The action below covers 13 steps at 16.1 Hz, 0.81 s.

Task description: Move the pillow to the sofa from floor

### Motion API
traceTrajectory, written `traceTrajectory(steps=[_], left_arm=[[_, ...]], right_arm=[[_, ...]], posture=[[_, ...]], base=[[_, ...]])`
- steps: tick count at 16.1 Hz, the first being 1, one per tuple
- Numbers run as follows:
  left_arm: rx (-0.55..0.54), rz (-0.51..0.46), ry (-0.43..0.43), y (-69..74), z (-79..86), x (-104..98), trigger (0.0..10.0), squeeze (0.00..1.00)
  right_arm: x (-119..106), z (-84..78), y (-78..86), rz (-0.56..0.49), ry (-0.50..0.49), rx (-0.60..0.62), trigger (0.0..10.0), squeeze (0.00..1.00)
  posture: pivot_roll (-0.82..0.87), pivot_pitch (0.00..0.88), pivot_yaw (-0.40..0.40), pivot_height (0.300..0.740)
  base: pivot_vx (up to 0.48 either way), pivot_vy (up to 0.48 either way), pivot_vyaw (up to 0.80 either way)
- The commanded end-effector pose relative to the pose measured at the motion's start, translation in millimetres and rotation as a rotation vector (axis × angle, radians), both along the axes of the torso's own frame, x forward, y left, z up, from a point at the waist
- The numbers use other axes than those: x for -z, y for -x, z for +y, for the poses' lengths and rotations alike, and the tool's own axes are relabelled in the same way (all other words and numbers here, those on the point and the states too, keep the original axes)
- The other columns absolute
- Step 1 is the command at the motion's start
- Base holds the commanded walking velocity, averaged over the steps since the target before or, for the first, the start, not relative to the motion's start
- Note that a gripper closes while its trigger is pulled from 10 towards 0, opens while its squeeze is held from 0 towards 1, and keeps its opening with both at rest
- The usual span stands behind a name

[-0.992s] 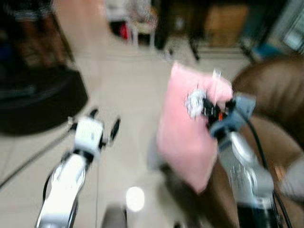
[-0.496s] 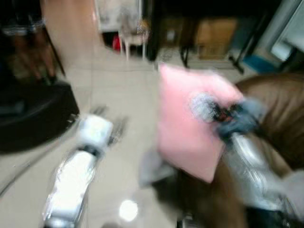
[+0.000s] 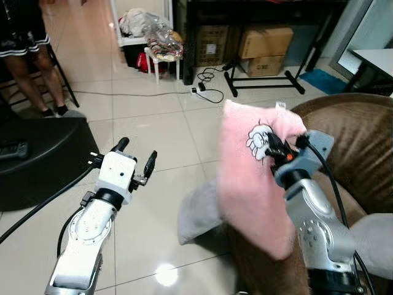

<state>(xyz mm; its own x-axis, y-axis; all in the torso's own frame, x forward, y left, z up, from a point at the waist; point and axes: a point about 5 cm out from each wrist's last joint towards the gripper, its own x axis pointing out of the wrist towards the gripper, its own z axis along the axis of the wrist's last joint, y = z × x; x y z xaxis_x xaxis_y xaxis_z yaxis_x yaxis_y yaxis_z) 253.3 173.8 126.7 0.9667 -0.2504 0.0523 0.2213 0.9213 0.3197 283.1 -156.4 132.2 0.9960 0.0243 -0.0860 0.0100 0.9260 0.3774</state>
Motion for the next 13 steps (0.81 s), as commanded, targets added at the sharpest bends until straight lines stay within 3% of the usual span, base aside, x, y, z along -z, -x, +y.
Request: traceTrajectory(steps=[1, 5, 8, 13], left_arm=[[0.011, 0.024, 0.003, 3.8, -1.9, 6, 10.0, 0.00], [0.021, 0.058, 0.008, 10.1, -6.6, 17, 10.0, 0.00], [0.016, 0.061, 0.012, 10.1, -5.6, 20, 10.0, 0.00], [-0.015, 0.075, 0.005, 15.2, -2.2, 27, 10.0, 0.00]], right_arm=[[-11, -1.9, 1.6, -0.059, 0.011, 0.005, 10.0, 0.00], [6, -3.0, 16.6, -0.004, 0.037, -0.004, 10.0, 0.00], [16, 2.6, 20.1, 0.013, 0.057, -0.070, 10.0, 0.00], [29, -1.7, 24.3, 0.059, 0.121, -0.059, 10.0, 0.00]], posture=[[0.01, 0.000, -0.037, 0.740], [0.01, 0.000, -0.037, 0.740], [0.01, 0.000, -0.038, 0.740], [0.03, 0.000, -0.052, 0.740]], base=[[0.000, 0.000, 0.00], [0.000, 0.000, 0.00], [0.000, 0.000, 0.00], [0.000, 0.000, 0.00]])
